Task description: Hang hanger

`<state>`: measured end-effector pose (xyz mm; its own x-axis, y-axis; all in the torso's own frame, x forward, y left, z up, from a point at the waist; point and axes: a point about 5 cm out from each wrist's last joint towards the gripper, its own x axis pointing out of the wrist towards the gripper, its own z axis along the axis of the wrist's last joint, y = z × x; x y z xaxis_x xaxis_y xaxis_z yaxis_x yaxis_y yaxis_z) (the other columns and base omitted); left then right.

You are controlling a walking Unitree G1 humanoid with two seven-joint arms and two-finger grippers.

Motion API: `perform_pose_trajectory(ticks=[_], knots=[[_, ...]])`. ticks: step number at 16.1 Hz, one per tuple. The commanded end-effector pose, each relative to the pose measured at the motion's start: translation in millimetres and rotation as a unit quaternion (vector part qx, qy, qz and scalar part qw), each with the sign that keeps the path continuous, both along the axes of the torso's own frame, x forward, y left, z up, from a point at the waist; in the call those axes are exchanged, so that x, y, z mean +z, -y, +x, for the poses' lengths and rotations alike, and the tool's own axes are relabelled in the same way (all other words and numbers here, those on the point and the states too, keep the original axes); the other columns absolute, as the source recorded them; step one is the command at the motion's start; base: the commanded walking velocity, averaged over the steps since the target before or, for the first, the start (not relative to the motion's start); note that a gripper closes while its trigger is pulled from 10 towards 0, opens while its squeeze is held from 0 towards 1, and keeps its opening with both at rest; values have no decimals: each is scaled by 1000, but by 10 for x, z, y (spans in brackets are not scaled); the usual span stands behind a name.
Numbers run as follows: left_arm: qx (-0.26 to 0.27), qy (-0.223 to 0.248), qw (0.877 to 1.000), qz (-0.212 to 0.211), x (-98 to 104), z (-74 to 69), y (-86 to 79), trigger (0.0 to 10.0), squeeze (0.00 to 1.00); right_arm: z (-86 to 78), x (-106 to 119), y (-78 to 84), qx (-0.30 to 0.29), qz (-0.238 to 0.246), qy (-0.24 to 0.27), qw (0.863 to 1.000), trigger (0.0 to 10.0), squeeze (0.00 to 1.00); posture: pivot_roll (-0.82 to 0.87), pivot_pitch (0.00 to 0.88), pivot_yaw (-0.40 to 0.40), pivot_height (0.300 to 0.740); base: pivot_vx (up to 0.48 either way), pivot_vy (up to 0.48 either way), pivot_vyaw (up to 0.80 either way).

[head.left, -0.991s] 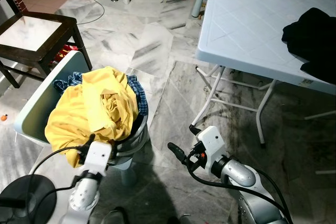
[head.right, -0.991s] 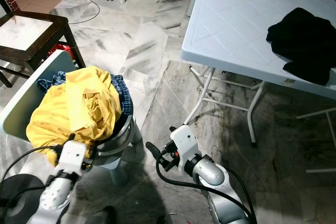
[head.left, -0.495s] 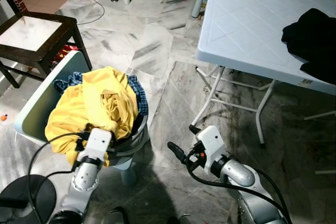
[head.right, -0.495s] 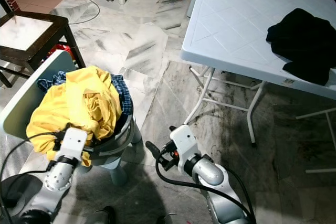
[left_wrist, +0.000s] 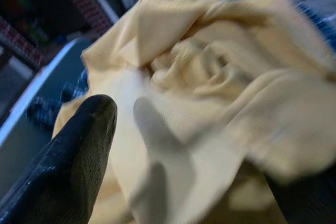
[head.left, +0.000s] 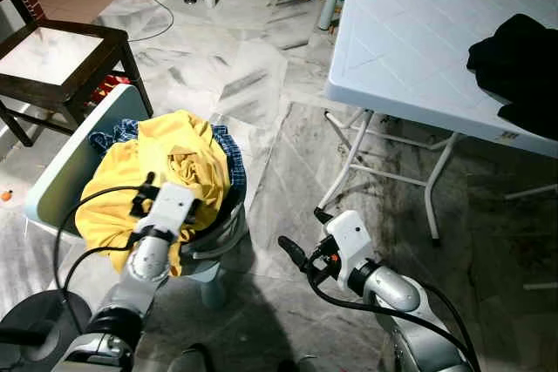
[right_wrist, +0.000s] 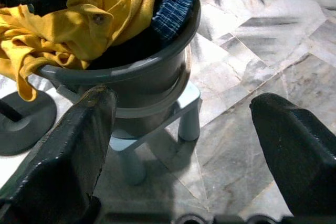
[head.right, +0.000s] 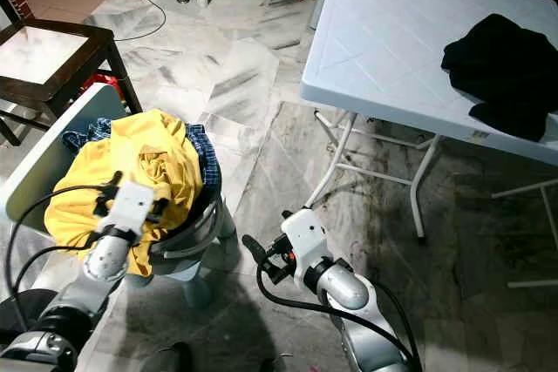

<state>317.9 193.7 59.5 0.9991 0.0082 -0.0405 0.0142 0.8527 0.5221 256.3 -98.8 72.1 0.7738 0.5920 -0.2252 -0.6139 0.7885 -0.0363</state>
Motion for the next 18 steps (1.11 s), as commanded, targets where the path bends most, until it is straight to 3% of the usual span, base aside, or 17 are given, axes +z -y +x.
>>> perform_pose_trajectory(ticks=[1, 3, 5, 6, 8, 9, 10, 13, 14, 16, 18], knots=[[-24, 15, 999, 26, 31, 23, 95, 10000, 0, -2, -21, 42, -9, -6, 0, 1000, 10000, 0, -88, 157, -95, 740, 0, 0, 0], [-69, 37, 993, 87, 84, 53, 224, 10000, 0, -11, -32, 38, -9, -6, -2, 1000, 10000, 0, -87, 161, -93, 740, 0, 0, 0], [-144, 26, 975, 167, 89, 78, 372, 10000, 0, -20, -48, 29, -10, -8, -4, 1000, 10000, 0, -85, 162, -93, 740, 0, 0, 0], [-183, 17, 964, 195, 72, 67, 426, 10000, 0, -24, -49, 26, -10, -8, -5, 1000, 10000, 0, -84, 163, -92, 740, 0, 0, 0], [-305, -6, 917, 256, 23, -8, 581, 10000, 0, -25, -61, 24, -10, -8, -9, 1000, 10000, 0, -80, 166, -91, 740, 0, 0, 0], [-323, -25, 909, 264, -10, -22, 588, 10000, 0, -25, -65, 22, -10, -8, -10, 1000, 10000, 0, -77, 167, -89, 740, 0, 0, 0], [-314, -41, 911, 264, -22, -3, 539, 10000, 0, -25, -73, 15, -9, -9, -10, 1000, 10000, 0, -78, 167, -87, 740, 0, 0, 0], [-249, -58, 940, 224, -76, -13, 370, 10000, 0, -36, -73, 25, -13, -8, -11, 1000, 10000, 0, -86, 170, -82, 740, 0, 0, 0], [-246, -60, 942, 220, -85, -19, 359, 10000, 0, -39, -73, 27, -14, -8, -11, 1000, 10000, 0, -86, 170, -82, 740, 0, 0, 0], [-119, -65, 980, 143, -195, -144, 26, 10000, 0, -64, -90, 49, -14, -10, -14, 1000, 10000, 0, -84, 173, -92, 740, 0, 0, 0], [-74, -47, 988, 125, -216, -228, -81, 10000, 0, -55, -88, 55, -10, -11, -14, 1000, 10000, 0, -74, 172, -101, 740, 0, 0, 0]])
